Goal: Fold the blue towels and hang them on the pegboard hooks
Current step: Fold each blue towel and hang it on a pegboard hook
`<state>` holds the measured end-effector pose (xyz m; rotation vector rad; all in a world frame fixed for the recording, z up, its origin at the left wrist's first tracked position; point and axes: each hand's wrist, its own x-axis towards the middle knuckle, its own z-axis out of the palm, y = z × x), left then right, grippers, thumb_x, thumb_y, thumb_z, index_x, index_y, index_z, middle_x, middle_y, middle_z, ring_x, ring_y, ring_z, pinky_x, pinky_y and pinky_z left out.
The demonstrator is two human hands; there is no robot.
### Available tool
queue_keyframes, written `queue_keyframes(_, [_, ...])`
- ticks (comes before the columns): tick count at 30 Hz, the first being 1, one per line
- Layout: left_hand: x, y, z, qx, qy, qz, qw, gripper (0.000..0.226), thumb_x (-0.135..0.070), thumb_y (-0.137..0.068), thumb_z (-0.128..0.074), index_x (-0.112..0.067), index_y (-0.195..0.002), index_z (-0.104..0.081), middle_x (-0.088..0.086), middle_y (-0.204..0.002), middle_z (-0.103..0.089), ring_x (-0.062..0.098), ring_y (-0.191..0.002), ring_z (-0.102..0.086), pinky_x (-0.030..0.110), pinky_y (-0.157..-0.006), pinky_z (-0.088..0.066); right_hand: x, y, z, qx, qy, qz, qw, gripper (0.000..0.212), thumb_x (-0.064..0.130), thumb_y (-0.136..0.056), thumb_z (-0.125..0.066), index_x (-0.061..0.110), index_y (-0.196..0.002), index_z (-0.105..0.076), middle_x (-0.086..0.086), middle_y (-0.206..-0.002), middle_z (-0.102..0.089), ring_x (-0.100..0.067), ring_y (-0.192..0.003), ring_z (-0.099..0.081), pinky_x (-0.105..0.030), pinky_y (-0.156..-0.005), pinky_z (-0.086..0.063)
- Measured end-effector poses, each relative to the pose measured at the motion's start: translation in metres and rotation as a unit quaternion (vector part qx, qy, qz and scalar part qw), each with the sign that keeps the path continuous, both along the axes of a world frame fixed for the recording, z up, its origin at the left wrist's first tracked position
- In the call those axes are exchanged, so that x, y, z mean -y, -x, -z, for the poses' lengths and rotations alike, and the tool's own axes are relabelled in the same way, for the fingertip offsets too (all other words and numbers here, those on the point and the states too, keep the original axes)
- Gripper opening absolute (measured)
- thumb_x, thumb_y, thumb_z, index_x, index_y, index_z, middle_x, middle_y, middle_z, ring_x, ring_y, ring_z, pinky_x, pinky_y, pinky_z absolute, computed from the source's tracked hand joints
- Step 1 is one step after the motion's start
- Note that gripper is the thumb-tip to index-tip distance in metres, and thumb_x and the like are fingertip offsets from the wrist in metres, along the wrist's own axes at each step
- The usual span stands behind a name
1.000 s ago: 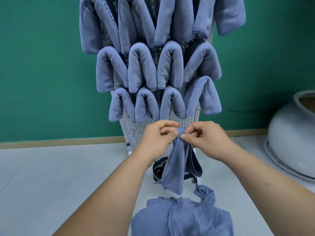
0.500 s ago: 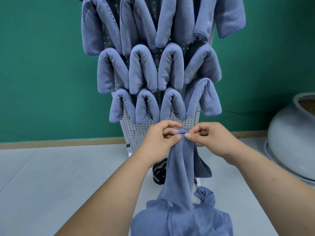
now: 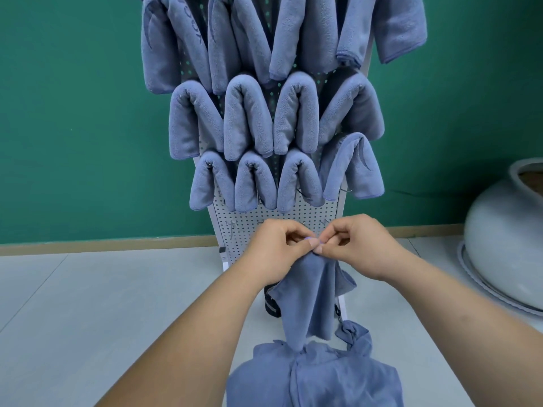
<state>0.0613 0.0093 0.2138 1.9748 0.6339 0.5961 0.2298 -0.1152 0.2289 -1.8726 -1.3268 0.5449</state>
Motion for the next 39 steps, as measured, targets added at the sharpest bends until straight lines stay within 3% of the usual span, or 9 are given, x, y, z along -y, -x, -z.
queue_keyframes(5, [-0.006, 0.005, -0.007, -0.008, -0.086, -0.018, 0.996, 0.004, -0.019, -0.091, -0.081, -0.023, -0.091, -0.082, -0.010, -0.081, -0.077, 0.002, -0.075, -0.069, 0.017, -0.074, -0.052, 0.001, -0.003, 0.000, 0.060, 0.000, -0.029, 0.998, 0.013, 0.031, -0.086, -0.086, 0.034, -0.087, -0.074, 0.015, -0.072, -0.071, -0.001, -0.065, -0.059, -0.026, -0.073, -0.053])
queue_keyframes(13, [-0.040, 0.037, -0.011, 0.026, -0.114, -0.159, 0.980, 0.010, -0.022, -0.093, -0.079, -0.031, -0.088, -0.079, -0.016, -0.081, -0.075, -0.003, -0.076, -0.066, 0.008, -0.071, -0.047, 0.017, -0.041, 0.012, 0.175, 0.110, 0.015, 0.978, 0.018, 0.043, -0.092, -0.078, 0.031, -0.086, -0.067, 0.010, -0.085, -0.071, -0.018, -0.083, -0.063, -0.038, -0.076, -0.053])
queue_keyframes(16, [-0.056, 0.049, -0.007, 0.009, -0.123, -0.214, 0.969, 0.006, -0.025, -0.093, -0.079, -0.029, -0.089, -0.079, -0.016, -0.080, -0.075, -0.003, -0.076, -0.066, 0.013, -0.071, -0.050, 0.024, -0.055, 0.009, 0.298, 0.160, 0.071, 0.938, 0.023, 0.053, -0.093, -0.072, 0.033, -0.085, -0.065, 0.012, -0.077, -0.065, -0.018, -0.080, -0.058, -0.036, -0.066, -0.043])
queue_keyframes(19, [-0.064, 0.056, 0.000, -0.043, -0.160, -0.229, 0.959, 0.002, -0.029, -0.093, -0.079, -0.027, -0.091, -0.079, -0.017, -0.080, -0.073, -0.001, -0.077, -0.067, 0.026, -0.076, -0.055, 0.025, -0.059, 0.005, 0.399, 0.156, 0.121, 0.895, 0.026, 0.064, -0.090, -0.068, 0.038, -0.086, -0.066, 0.013, -0.077, -0.063, -0.021, -0.089, -0.055, -0.036, -0.071, -0.039])
queue_keyframes(21, [-0.066, 0.058, 0.004, -0.090, -0.189, -0.232, 0.950, 0.003, -0.031, -0.094, -0.078, -0.029, -0.091, -0.077, -0.018, -0.079, -0.071, 0.003, -0.078, -0.068, 0.029, -0.076, -0.054, 0.025, -0.057, 0.004, 0.348, 0.134, 0.081, 0.924, 0.026, 0.065, -0.086, -0.072, 0.039, -0.081, -0.068, 0.012, -0.076, -0.065, -0.019, -0.088, -0.058, -0.036, -0.072, -0.047])
queue_keyframes(24, [-0.073, 0.064, 0.008, -0.120, -0.207, -0.249, 0.939, 0.005, -0.032, -0.094, -0.076, -0.032, -0.090, -0.074, -0.018, -0.079, -0.070, 0.011, -0.078, -0.068, 0.032, -0.075, -0.054, 0.031, -0.054, 0.007, 0.193, 0.122, -0.018, 0.973, 0.029, 0.069, -0.080, -0.077, 0.040, -0.075, -0.074, 0.016, -0.089, -0.069, -0.007, -0.091, -0.061, -0.032, -0.080, -0.051])
queue_keyframes(28, [-0.078, 0.069, 0.008, -0.121, -0.207, -0.261, 0.935, 0.005, -0.035, -0.094, -0.076, -0.033, -0.089, -0.074, -0.021, -0.077, -0.069, 0.010, -0.079, -0.069, 0.032, -0.073, -0.055, 0.032, -0.062, 0.013, 0.275, 0.175, 0.056, 0.944, 0.029, 0.073, -0.088, -0.062, 0.045, -0.084, -0.071, 0.011, -0.104, -0.052, -0.018, -0.108, -0.046, -0.043, -0.093, -0.048])
queue_keyframes(32, [-0.073, 0.062, 0.007, -0.114, -0.220, -0.226, 0.942, 0.008, -0.035, -0.094, -0.077, -0.036, -0.087, -0.072, -0.022, -0.077, -0.069, 0.008, -0.079, -0.068, 0.033, -0.075, -0.056, 0.028, -0.064, 0.013, 0.372, 0.195, 0.152, 0.895, 0.023, 0.060, -0.100, -0.055, 0.045, -0.106, -0.072, 0.004, -0.105, -0.055, -0.025, -0.106, -0.051, -0.038, -0.081, -0.048])
queue_keyframes(39, [-0.072, 0.058, 0.006, -0.157, -0.266, -0.211, 0.927, 0.002, -0.032, -0.097, -0.072, -0.032, -0.099, -0.071, -0.013, -0.088, -0.073, 0.020, -0.086, -0.068, 0.040, -0.078, -0.057, 0.030, -0.061, 0.001, 0.325, -0.018, 0.250, 0.912, 0.008, 0.043, -0.092, -0.078, 0.036, -0.091, -0.081, 0.007, -0.081, -0.072, -0.026, -0.079, -0.063, -0.037, -0.064, -0.054])
